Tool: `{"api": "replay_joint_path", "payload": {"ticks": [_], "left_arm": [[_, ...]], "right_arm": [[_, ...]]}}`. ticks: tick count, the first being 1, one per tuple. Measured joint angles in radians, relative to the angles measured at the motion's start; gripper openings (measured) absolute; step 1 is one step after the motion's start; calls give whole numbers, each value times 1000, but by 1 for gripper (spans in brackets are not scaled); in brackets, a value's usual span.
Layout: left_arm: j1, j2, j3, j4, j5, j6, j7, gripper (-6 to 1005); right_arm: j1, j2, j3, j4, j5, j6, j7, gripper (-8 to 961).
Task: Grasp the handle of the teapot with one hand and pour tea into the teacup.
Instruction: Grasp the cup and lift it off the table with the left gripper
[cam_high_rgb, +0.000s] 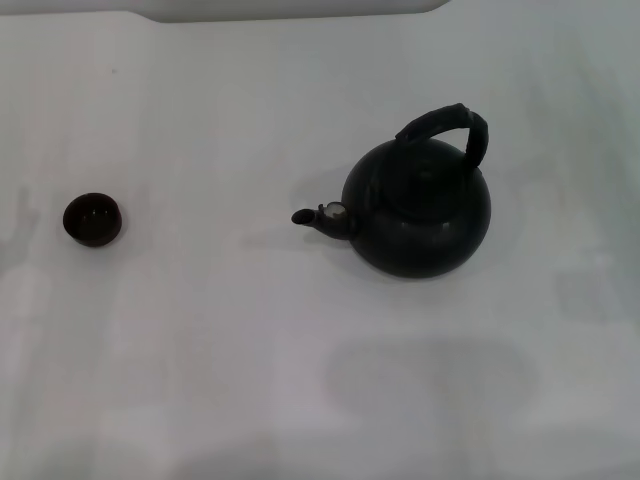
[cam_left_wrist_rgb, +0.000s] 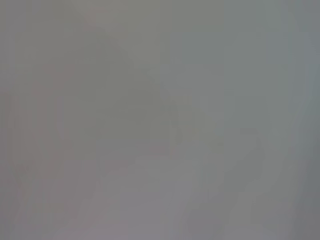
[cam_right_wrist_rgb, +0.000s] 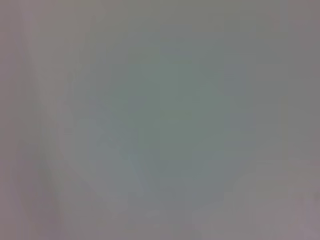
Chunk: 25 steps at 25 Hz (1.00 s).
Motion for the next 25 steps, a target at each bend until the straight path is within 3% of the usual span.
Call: {"api": "replay_joint_path", "payload": {"ticks": [14, 25], "left_arm": [[0, 1, 1, 2, 0, 18, 3, 885], [-26, 3, 8, 3, 127, 166, 17, 886]], "right_arm": [[0, 0, 0, 0, 0, 0, 0, 637], [14, 0, 0, -6, 0, -1, 0, 636]]}}
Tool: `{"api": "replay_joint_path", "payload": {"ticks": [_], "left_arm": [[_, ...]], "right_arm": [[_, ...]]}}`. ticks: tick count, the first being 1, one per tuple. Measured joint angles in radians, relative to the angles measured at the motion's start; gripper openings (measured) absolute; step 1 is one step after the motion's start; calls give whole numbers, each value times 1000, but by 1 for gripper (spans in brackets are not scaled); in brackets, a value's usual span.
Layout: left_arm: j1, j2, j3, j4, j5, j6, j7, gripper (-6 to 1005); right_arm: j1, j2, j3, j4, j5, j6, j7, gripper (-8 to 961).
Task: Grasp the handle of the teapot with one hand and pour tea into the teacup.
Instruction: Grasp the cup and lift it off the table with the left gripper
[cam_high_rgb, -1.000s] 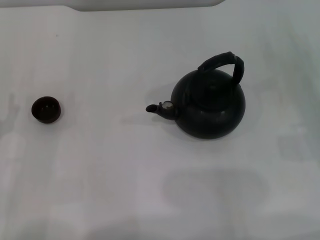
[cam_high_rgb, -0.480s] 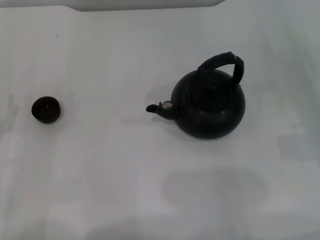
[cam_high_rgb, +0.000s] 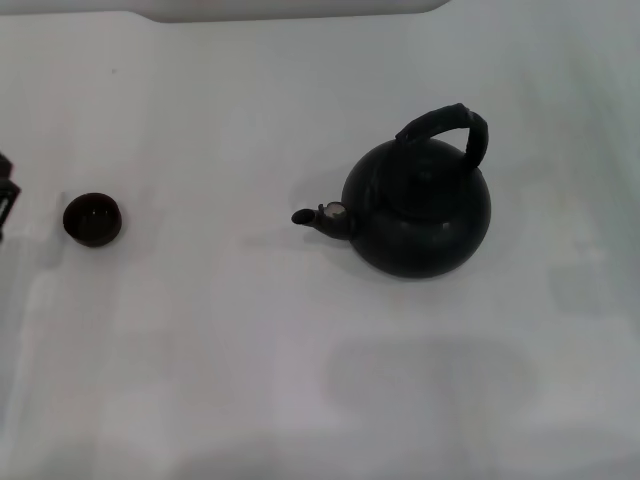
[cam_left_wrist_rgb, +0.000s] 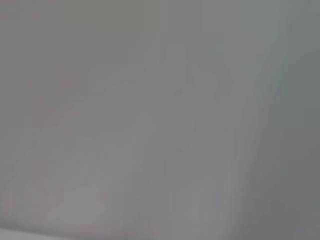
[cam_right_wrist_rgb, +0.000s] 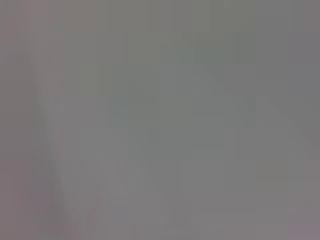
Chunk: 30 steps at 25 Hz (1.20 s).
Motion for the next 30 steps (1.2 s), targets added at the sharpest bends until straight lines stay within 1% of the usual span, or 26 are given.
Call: {"api": "replay_joint_path", "payload": {"ticks": [3, 7, 14, 30], "left_arm": [[-14, 1, 0, 4, 30, 54, 6, 886], [-24, -1, 0, 33, 104, 123, 7, 886], [-45, -1, 0, 40, 206, 144, 7, 885], [-77, -2, 0, 51, 268, 261, 6, 886]], "right_arm": [[7, 0, 0, 2, 0, -5, 0, 636], [11, 0, 0, 2, 0, -19, 0, 636], [15, 0, 0, -2, 0, -25, 0, 636], [18, -1, 0, -3, 0, -28, 0, 637]]}}
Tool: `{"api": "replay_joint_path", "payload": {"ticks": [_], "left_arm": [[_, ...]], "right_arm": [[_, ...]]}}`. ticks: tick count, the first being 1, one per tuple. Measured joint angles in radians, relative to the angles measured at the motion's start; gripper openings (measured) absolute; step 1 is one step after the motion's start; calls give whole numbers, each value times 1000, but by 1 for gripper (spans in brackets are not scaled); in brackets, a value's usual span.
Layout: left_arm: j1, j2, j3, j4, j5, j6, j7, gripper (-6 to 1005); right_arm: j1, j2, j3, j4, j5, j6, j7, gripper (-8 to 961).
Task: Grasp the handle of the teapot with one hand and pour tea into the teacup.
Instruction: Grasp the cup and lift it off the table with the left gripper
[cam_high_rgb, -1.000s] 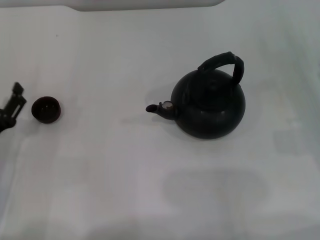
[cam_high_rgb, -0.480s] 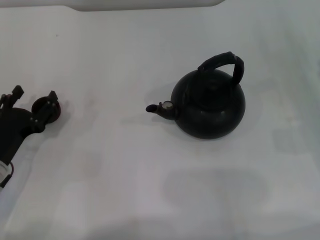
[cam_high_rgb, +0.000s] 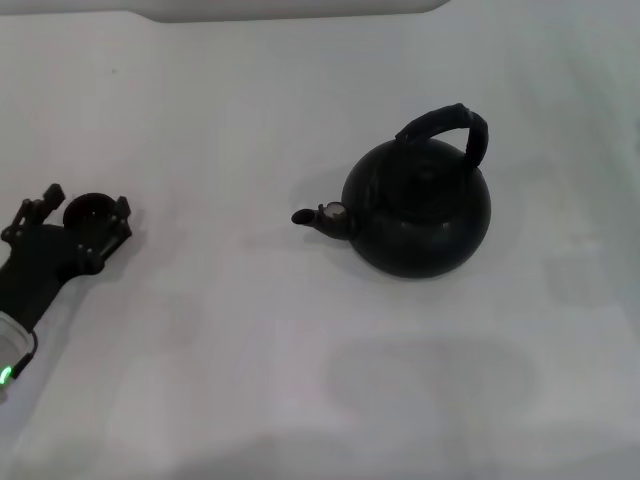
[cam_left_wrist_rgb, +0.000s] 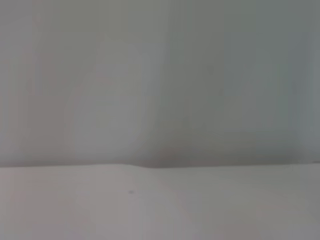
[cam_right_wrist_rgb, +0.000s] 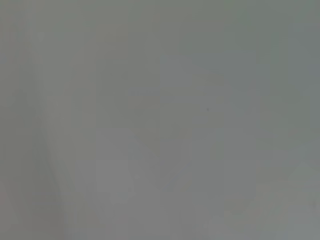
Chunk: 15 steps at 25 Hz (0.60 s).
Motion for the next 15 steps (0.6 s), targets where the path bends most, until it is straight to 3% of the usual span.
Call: {"api": "replay_joint_path", "payload": {"ticks": [15], "left_arm": [[0, 1, 0, 1, 31, 20, 0, 886]], "right_arm": [[6, 0, 0, 0, 0, 0, 0, 636]]}}
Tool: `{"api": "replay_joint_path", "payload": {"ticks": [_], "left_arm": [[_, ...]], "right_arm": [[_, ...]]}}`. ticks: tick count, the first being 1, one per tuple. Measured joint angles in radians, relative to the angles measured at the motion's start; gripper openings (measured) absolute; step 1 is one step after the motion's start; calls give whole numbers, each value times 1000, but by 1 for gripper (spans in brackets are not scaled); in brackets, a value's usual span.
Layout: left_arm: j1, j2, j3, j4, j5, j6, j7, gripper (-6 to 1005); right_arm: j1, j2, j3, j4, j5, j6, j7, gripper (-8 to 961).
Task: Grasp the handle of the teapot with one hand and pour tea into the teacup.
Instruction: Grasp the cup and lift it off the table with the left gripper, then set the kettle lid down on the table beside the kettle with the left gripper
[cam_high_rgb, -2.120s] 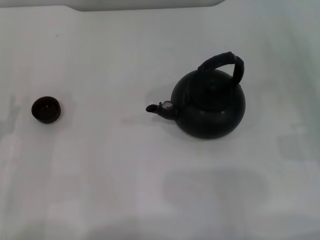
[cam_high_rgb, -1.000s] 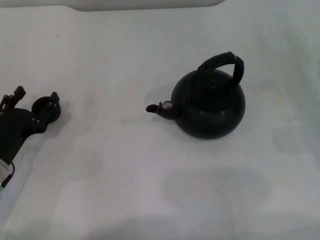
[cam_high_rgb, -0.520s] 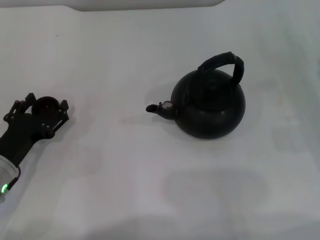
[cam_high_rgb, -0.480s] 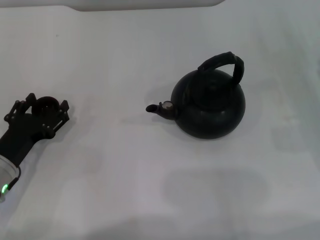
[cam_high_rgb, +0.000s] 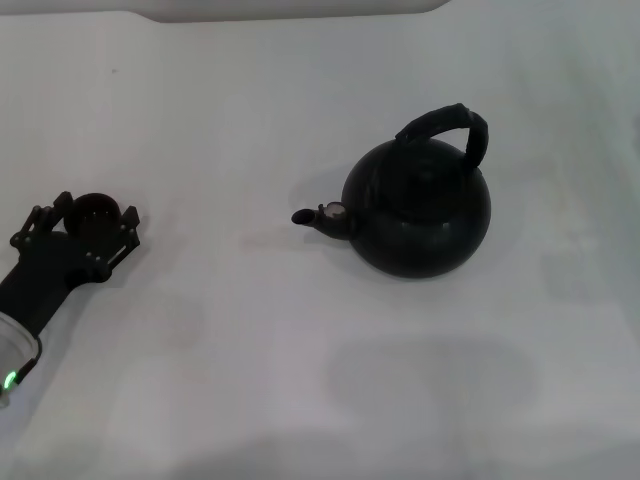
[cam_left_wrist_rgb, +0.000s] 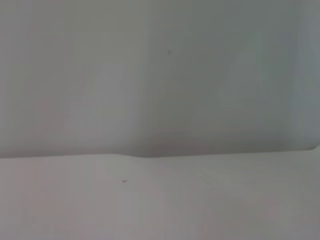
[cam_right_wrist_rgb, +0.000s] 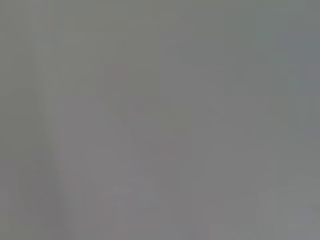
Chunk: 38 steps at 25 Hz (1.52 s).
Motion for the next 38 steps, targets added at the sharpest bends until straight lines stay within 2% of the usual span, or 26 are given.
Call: {"api": "replay_joint_path", "payload": {"ticks": [24, 33, 38], "left_arm": [[-1, 0, 0, 0, -1, 44, 0, 875], [3, 1, 0, -3, 5, 40, -1, 787], [-4, 2, 0, -1, 85, -4, -1, 696]], "right_arm": [[0, -2, 2, 2, 0, 0, 0, 637], [0, -2, 2, 2, 1, 0, 0, 636], [1, -2, 2, 2, 1, 0, 0, 636]]}}
